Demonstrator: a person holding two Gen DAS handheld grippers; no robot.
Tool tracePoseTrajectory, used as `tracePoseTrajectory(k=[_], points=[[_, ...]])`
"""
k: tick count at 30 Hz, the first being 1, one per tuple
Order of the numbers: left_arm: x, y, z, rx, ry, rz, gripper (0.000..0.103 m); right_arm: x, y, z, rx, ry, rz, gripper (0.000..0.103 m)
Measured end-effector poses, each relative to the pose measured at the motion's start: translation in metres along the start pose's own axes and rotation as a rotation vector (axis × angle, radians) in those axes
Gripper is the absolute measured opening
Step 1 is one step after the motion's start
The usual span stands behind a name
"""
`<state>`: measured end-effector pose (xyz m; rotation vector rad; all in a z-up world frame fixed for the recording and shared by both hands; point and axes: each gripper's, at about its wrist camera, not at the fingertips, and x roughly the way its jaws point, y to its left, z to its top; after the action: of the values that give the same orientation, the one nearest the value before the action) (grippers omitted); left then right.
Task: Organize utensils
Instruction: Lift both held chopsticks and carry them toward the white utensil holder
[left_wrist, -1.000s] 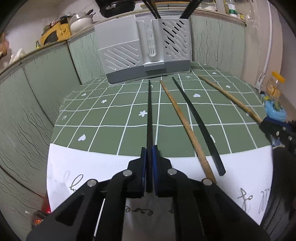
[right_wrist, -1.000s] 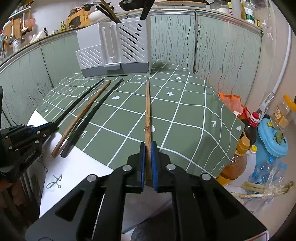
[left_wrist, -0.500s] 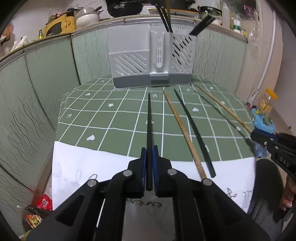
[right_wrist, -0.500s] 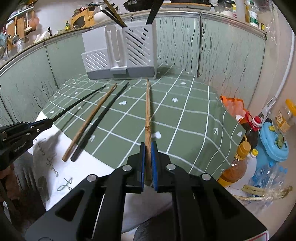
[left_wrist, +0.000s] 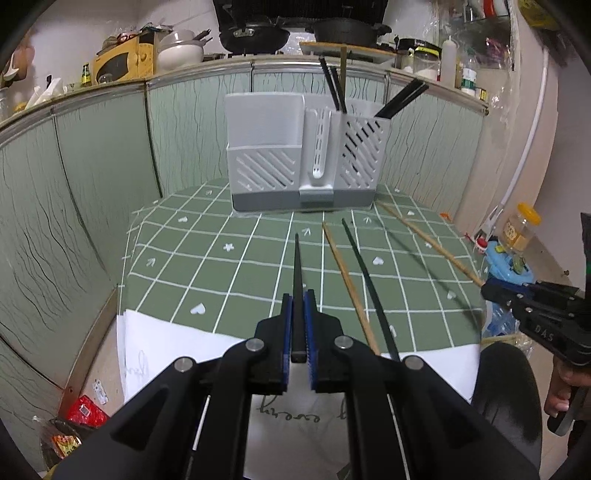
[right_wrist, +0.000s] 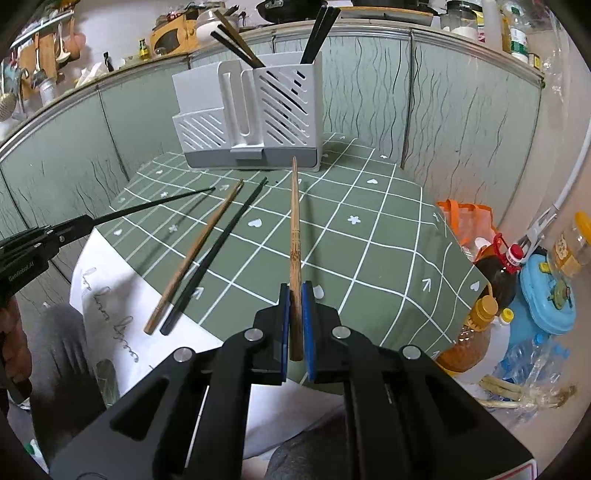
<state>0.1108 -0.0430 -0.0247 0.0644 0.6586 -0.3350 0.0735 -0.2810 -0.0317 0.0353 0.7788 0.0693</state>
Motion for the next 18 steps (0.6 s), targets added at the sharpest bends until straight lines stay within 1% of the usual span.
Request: tracePoseTrajectory(k=[4, 12, 18], points=[[-0.008, 0.000, 0.008, 0.005, -0.021, -0.003, 0.008, -0.004, -0.001, 0.004, 0.005, -0.002, 0.007, 0.007], [-0.025, 0.002, 0.026, 0.010, -0.065, -0.009, 0.008, -0.019, 0.002, 0.019, -0.002, -0.034, 0.021, 0.006], [-0.035, -0.001, 0.044, 0.030, -0.099, -0.015, 0.008, -0.036, 0.006, 0.040, -0.013, -0.088, 0.030, 0.006]])
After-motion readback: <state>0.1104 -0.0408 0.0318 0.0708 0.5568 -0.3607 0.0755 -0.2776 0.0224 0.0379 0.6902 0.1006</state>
